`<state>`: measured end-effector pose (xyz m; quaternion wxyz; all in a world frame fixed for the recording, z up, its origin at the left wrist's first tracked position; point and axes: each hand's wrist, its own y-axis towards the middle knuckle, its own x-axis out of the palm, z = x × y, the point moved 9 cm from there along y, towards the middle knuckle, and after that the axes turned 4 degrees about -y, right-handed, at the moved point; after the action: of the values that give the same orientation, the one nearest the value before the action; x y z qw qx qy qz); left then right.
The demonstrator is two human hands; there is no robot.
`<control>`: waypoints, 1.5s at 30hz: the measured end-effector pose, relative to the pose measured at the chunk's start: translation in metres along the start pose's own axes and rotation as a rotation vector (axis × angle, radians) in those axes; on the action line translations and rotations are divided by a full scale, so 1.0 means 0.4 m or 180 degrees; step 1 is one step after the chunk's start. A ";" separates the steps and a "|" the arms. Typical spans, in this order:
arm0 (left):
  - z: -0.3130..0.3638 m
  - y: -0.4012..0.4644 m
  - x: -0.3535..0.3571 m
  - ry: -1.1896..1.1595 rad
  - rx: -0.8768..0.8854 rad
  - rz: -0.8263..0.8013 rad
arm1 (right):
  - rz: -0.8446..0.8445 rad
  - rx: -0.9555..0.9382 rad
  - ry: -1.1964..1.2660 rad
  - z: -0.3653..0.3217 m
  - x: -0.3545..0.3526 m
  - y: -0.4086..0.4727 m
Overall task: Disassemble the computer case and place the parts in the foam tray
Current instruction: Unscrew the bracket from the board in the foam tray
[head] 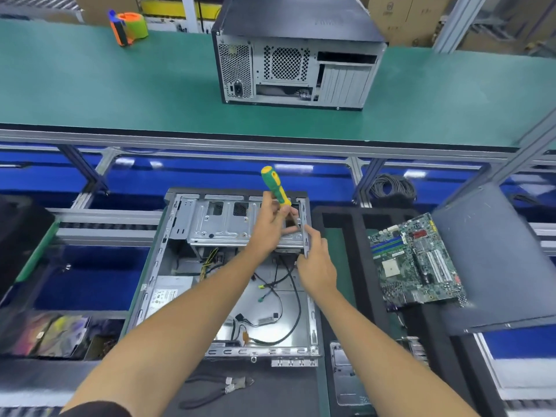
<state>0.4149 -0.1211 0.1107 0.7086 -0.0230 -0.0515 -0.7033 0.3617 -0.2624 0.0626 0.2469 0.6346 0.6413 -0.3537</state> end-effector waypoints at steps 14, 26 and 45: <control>-0.028 0.016 0.018 0.0215 -0.0056 -0.0440 | 0.0133 -0.0035 0.0033 0.006 -0.001 0.003; 0.021 0.043 0.047 0.2165 0.0547 -0.1088 | 0.0735 -0.0446 -0.0506 -0.047 -0.062 0.063; 0.342 0.086 0.115 0.3378 0.1574 -0.2765 | 0.0543 -0.0617 -0.0694 -0.090 -0.032 0.132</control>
<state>0.4442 -0.1521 0.2530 0.2796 0.5043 0.1372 -0.8054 0.4195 -0.2461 0.0876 0.4042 0.6178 0.5856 -0.3347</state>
